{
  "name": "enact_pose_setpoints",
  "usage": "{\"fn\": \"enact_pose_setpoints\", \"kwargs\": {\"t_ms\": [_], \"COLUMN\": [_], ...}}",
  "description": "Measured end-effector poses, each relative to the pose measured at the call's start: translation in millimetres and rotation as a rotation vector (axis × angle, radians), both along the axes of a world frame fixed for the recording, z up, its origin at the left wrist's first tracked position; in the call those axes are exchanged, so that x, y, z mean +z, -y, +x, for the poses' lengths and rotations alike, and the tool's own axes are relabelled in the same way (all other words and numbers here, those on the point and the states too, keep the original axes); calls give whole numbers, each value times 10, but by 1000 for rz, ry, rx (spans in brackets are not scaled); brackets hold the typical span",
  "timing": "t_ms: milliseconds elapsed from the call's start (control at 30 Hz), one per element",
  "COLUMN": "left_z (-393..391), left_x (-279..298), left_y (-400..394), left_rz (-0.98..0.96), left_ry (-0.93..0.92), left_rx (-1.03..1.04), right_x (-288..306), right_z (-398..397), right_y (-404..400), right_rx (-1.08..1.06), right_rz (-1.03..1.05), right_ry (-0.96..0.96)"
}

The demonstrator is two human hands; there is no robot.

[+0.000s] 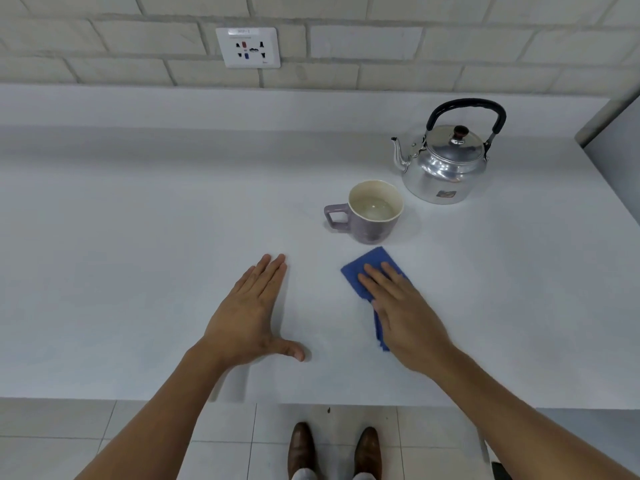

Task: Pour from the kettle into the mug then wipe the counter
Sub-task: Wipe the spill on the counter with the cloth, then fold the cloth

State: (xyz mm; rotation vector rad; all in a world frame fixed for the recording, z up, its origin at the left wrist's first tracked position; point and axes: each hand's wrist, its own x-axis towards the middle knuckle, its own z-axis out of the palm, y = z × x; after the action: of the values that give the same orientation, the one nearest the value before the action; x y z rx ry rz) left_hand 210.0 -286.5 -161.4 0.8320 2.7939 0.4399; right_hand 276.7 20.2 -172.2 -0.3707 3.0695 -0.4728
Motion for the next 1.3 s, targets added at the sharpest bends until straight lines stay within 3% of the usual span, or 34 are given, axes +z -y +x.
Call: {"fn": "enact_pose_setpoints", "kwargs": {"t_ms": [233, 400, 500, 567, 700, 900, 1100, 1300], "left_z": [-8, -11, -29, -41, 12, 105, 139, 252], "left_x": [13, 19, 76, 135, 231, 327, 236, 143], "left_y": [-9, 1, -15, -52, -202, -585, -802, -823], "left_rz": [18, 10, 62, 159, 334, 442, 265, 309], "left_ry": [24, 37, 79, 126, 142, 181, 141, 74], "left_rx": [4, -5, 31, 94, 222, 288, 293, 297], "right_x": [-7, 42, 141, 216, 406, 445, 355, 302], "right_z": [-236, -30, 32, 60, 144, 238, 389, 472], "right_y": [695, 374, 101, -1, -175, -273, -246, -168], "right_rx": [253, 560, 623, 552, 177, -287, -428, -405], "right_rz": [88, 112, 176, 66, -285, -373, -391, -346], "right_ry": [-28, 2, 8, 31, 43, -12, 90, 119]}}
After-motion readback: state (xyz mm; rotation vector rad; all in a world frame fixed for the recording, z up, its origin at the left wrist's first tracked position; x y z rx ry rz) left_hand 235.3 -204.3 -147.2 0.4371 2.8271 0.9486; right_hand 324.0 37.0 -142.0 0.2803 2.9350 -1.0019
